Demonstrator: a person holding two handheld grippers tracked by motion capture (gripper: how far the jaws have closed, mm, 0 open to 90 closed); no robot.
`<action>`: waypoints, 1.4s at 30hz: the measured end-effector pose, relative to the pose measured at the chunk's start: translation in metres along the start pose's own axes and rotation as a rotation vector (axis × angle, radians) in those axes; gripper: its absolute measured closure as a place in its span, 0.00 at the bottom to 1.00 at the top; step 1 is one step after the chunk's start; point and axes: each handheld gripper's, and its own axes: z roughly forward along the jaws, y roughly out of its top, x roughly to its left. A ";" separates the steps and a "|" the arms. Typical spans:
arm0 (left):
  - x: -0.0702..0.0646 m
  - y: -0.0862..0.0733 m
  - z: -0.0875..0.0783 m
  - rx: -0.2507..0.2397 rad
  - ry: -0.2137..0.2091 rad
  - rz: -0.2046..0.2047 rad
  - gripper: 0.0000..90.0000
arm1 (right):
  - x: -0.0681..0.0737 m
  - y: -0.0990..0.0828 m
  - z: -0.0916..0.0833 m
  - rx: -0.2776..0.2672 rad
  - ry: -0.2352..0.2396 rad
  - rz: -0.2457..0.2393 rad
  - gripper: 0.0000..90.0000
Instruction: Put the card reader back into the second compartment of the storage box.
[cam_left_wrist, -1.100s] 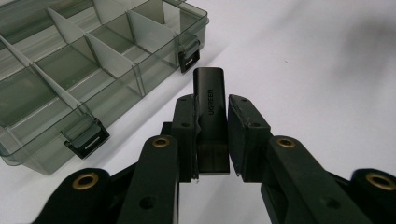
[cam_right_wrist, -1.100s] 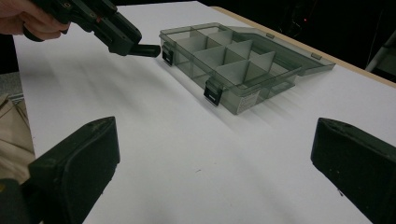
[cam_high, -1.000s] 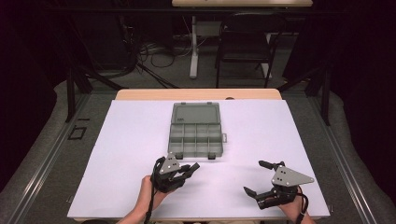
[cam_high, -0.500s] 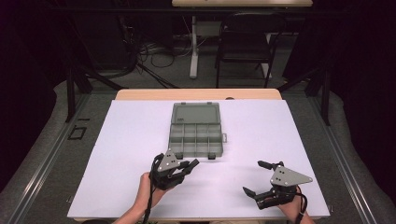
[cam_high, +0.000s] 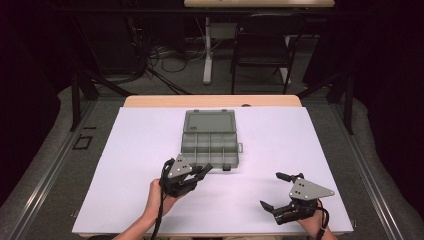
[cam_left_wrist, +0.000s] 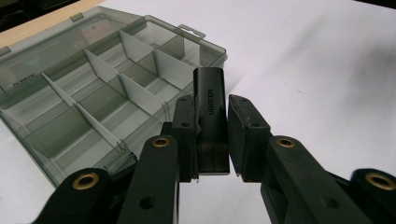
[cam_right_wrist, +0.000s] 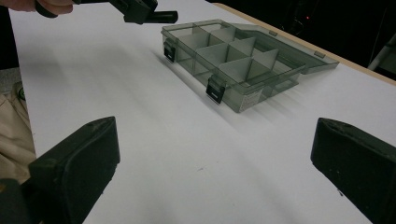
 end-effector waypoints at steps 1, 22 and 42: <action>0.000 0.001 0.000 -0.002 0.002 0.000 0.82 | 0.000 0.000 0.000 0.001 0.000 0.001 0.01; 0.012 0.015 -0.003 -0.050 0.033 -0.003 0.82 | 0.000 0.000 0.001 0.006 0.002 0.001 0.01; 0.024 0.030 0.003 -0.077 0.064 0.010 0.82 | 0.001 0.000 0.000 0.006 -0.006 -0.004 0.01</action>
